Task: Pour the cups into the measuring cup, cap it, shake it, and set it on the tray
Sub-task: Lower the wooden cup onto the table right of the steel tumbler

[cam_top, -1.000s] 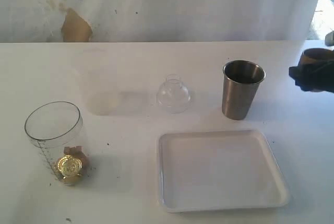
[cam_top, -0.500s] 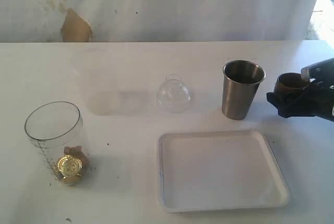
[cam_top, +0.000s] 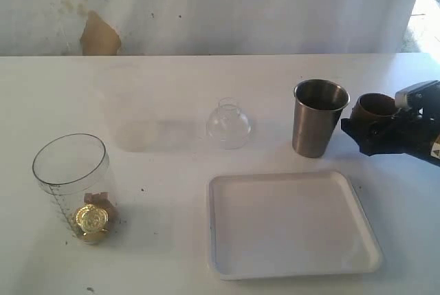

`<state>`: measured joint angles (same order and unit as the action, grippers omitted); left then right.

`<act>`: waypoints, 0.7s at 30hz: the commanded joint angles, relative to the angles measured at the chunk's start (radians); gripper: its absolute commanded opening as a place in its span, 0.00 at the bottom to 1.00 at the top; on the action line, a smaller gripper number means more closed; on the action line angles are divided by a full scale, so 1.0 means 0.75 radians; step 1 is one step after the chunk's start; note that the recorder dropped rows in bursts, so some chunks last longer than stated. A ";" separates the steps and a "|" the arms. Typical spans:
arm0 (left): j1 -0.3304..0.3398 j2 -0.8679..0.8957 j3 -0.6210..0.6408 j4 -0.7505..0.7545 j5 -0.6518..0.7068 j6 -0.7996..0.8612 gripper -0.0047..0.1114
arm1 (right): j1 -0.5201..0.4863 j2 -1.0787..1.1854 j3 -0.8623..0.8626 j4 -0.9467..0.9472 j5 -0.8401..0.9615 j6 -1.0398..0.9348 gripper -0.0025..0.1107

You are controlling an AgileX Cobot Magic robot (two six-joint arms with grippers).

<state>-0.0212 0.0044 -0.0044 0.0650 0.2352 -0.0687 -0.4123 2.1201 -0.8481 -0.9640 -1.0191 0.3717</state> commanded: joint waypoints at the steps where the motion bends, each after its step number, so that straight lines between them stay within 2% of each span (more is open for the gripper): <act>1: -0.002 -0.006 0.006 0.001 -0.002 -0.003 0.04 | 0.032 0.000 0.002 0.033 -0.025 -0.072 0.02; 4: -0.002 -0.006 0.006 0.001 -0.002 -0.003 0.04 | 0.062 0.000 0.002 0.038 -0.025 -0.187 0.02; 12: -0.002 -0.006 0.006 0.001 -0.002 -0.003 0.04 | 0.078 0.000 0.002 0.074 -0.020 -0.187 0.02; 21: -0.002 -0.006 0.006 0.001 -0.002 -0.003 0.04 | 0.205 0.000 -0.022 0.101 -0.020 -0.178 0.02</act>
<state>-0.0212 0.0044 -0.0044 0.0650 0.2352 -0.0687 -0.2789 2.1201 -0.8558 -0.8870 -1.0082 0.2424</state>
